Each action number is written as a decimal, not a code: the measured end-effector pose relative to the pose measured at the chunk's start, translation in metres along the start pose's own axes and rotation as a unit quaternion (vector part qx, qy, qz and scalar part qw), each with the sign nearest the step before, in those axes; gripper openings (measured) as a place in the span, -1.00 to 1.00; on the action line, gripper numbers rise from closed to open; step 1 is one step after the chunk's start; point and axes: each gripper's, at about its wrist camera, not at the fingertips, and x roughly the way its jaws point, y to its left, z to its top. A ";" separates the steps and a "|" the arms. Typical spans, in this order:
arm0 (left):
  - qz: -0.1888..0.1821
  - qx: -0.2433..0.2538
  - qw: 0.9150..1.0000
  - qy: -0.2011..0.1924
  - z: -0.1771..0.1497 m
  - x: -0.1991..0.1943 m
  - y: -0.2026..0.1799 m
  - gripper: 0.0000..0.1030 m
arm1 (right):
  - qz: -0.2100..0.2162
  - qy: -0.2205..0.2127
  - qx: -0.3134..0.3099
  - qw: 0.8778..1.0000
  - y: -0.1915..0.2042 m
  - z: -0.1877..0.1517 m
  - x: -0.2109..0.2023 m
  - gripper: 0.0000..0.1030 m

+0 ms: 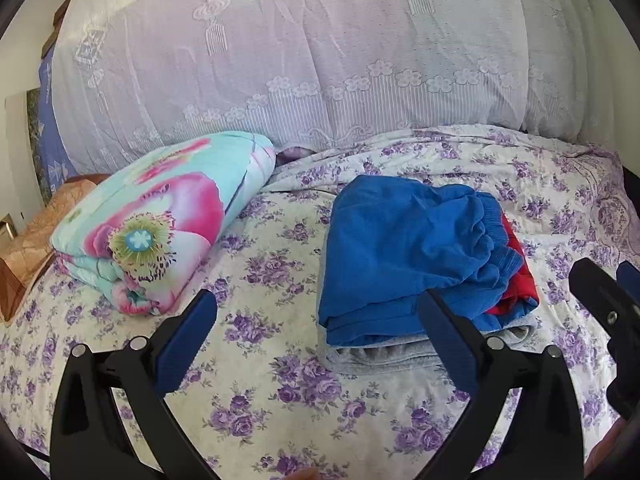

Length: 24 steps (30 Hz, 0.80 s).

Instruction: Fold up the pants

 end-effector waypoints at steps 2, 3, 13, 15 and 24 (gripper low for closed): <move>-0.007 -0.006 1.000 0.010 -0.001 0.002 0.002 0.91 | -0.001 0.000 -0.003 1.000 0.000 0.001 0.000 0.92; -0.008 -0.006 1.000 0.011 -0.001 0.001 0.003 0.91 | -0.002 0.001 -0.004 1.000 0.000 0.001 0.000 0.92; -0.010 0.001 1.000 0.004 -0.002 -0.009 0.000 0.91 | -0.007 0.018 0.000 1.000 -0.002 -0.001 0.007 0.92; -0.011 0.000 1.000 0.004 -0.001 -0.009 0.000 0.91 | -0.006 0.021 0.001 1.000 -0.002 -0.001 0.007 0.92; -0.013 0.002 1.000 -0.006 -0.003 -0.014 -0.002 0.91 | -0.001 0.025 0.004 1.000 -0.003 -0.001 0.008 0.92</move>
